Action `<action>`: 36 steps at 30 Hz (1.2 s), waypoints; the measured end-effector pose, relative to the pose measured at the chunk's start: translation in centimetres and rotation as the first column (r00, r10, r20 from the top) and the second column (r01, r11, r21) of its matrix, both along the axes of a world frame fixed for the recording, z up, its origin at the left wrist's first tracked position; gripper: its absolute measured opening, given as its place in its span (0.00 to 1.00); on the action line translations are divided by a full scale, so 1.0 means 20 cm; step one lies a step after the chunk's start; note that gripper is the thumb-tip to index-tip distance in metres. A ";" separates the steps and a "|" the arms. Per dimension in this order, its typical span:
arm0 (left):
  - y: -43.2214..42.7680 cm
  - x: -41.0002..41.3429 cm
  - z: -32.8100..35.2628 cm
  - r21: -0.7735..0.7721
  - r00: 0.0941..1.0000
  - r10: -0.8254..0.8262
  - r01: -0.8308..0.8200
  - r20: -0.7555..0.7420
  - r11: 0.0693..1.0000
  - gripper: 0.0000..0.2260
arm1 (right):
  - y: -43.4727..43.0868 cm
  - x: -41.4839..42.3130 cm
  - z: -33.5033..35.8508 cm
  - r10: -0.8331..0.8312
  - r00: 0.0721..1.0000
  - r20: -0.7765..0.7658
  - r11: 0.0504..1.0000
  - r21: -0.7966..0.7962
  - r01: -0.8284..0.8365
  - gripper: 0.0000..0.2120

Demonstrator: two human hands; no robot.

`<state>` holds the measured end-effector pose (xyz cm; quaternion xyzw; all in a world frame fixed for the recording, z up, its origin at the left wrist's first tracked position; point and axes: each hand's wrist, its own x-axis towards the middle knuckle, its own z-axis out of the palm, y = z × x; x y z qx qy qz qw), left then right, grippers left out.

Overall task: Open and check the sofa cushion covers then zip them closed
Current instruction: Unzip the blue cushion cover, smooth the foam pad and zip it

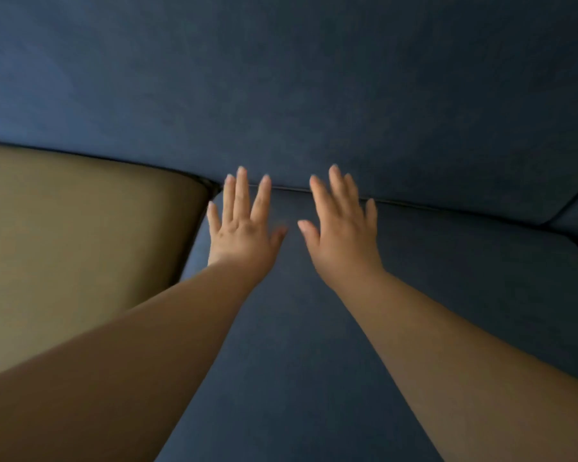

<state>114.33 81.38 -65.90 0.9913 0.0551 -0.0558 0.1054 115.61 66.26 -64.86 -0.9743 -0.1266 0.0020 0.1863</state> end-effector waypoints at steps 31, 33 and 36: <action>-0.63 0.13 -0.50 0.093 0.982 -0.158 0.168 -0.108 0.981 0.30 | -0.70 0.06 -0.51 -0.111 0.972 -0.208 0.960 -0.274 0.051 0.32; -0.76 0.17 -0.41 0.045 0.975 -0.221 0.220 0.029 0.974 0.29 | -0.76 0.08 -0.44 -0.115 0.993 -0.008 0.981 -0.160 0.112 0.32; -0.94 0.18 -0.35 -0.013 0.947 -0.274 0.280 0.167 0.960 0.28 | -0.93 0.07 -0.42 -0.262 0.953 0.152 0.958 -0.076 0.276 0.32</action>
